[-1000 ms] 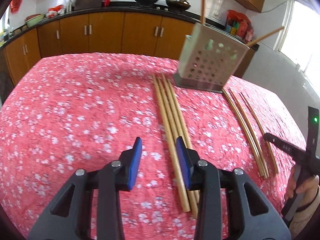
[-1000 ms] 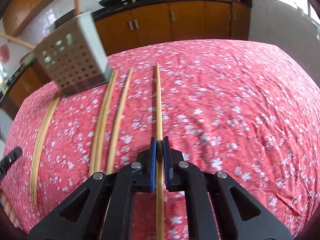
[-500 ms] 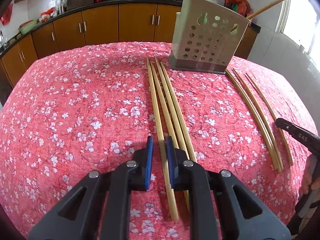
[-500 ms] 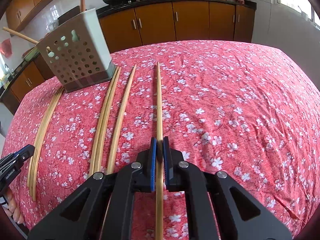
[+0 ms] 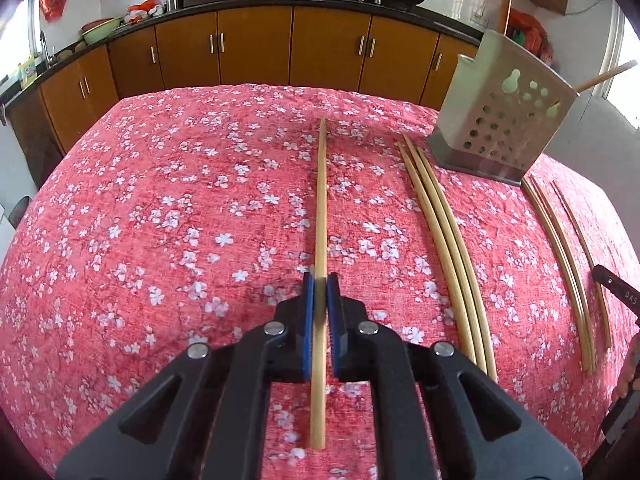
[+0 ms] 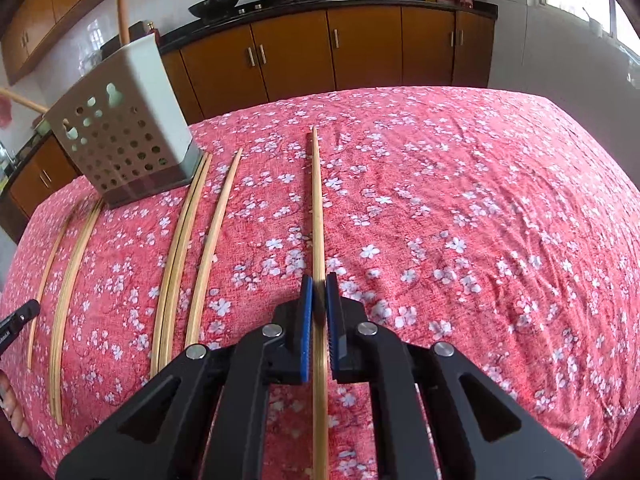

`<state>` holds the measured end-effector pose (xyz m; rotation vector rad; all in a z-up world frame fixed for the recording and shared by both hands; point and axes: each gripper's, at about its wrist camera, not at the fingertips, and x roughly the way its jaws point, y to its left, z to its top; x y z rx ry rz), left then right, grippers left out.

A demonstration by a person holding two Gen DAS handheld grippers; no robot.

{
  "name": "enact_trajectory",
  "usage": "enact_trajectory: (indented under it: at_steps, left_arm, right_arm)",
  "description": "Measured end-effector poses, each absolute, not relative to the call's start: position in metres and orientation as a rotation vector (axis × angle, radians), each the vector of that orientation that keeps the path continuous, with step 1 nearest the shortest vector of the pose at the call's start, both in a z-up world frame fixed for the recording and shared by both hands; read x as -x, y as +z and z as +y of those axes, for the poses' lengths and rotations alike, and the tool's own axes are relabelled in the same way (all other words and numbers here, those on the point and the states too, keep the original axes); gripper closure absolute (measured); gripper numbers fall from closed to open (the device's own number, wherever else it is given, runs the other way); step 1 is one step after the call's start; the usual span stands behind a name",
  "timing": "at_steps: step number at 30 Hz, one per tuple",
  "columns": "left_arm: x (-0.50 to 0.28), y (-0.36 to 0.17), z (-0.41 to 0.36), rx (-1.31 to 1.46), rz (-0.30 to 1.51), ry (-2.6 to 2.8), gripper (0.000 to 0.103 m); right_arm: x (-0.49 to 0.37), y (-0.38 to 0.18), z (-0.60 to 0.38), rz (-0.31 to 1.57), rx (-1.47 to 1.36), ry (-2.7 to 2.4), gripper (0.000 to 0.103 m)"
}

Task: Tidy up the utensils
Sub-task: 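Grasp a chopstick with the right gripper while the left gripper grasps another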

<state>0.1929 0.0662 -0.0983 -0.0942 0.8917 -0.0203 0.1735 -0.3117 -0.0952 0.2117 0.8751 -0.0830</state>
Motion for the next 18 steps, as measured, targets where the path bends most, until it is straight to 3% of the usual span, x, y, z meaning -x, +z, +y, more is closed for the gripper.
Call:
enact_trajectory:
  at_steps: [18]
  left_arm:
    - [-0.1929, -0.0938, 0.0629, 0.097, 0.894, -0.010, 0.094]
  right_arm:
    - [-0.1703, -0.0965, -0.3100, 0.863, -0.210, -0.075, 0.094]
